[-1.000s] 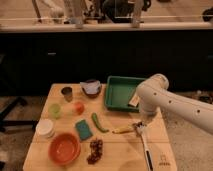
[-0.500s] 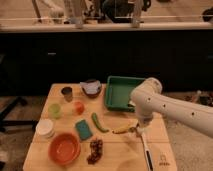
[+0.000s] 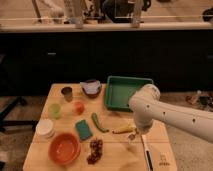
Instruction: Place fork in table surface
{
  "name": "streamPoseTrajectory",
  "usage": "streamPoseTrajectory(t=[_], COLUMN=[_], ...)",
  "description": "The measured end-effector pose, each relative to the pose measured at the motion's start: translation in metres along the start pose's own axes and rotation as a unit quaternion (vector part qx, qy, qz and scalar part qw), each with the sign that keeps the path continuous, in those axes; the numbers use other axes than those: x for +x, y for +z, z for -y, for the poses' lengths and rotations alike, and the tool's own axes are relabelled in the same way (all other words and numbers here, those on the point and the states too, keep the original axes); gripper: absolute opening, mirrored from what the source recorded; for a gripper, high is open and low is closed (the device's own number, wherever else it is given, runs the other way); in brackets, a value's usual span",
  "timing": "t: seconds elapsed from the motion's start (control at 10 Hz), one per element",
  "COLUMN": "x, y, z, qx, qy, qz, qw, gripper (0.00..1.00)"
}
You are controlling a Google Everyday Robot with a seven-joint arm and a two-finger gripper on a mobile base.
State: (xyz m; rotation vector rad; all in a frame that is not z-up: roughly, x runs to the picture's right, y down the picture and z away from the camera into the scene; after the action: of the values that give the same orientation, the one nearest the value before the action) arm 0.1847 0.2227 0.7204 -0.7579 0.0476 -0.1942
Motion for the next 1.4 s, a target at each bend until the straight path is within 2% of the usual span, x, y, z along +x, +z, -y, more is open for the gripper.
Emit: streamPoseTrajectory(t=[0.4, 0.6, 0.9, 1.2, 1.4], x=[-0.003, -0.013, -0.039, -0.058, -0.065], y=[0.015, 0.027, 0.031, 0.039, 0.042], z=[-0.022, -0.031, -0.039, -0.048, -0.048], qx=[-0.026, -0.043, -0.054, -0.065, -0.067], qy=[-0.014, -0.025, -0.055, -0.083, -0.090], qz=[-0.004, -0.005, -0.007, -0.008, -0.005], qw=[0.9996, 0.9987, 0.9970, 0.9944, 0.9936], gripper=[0.00, 0.00, 0.00, 0.00, 0.00])
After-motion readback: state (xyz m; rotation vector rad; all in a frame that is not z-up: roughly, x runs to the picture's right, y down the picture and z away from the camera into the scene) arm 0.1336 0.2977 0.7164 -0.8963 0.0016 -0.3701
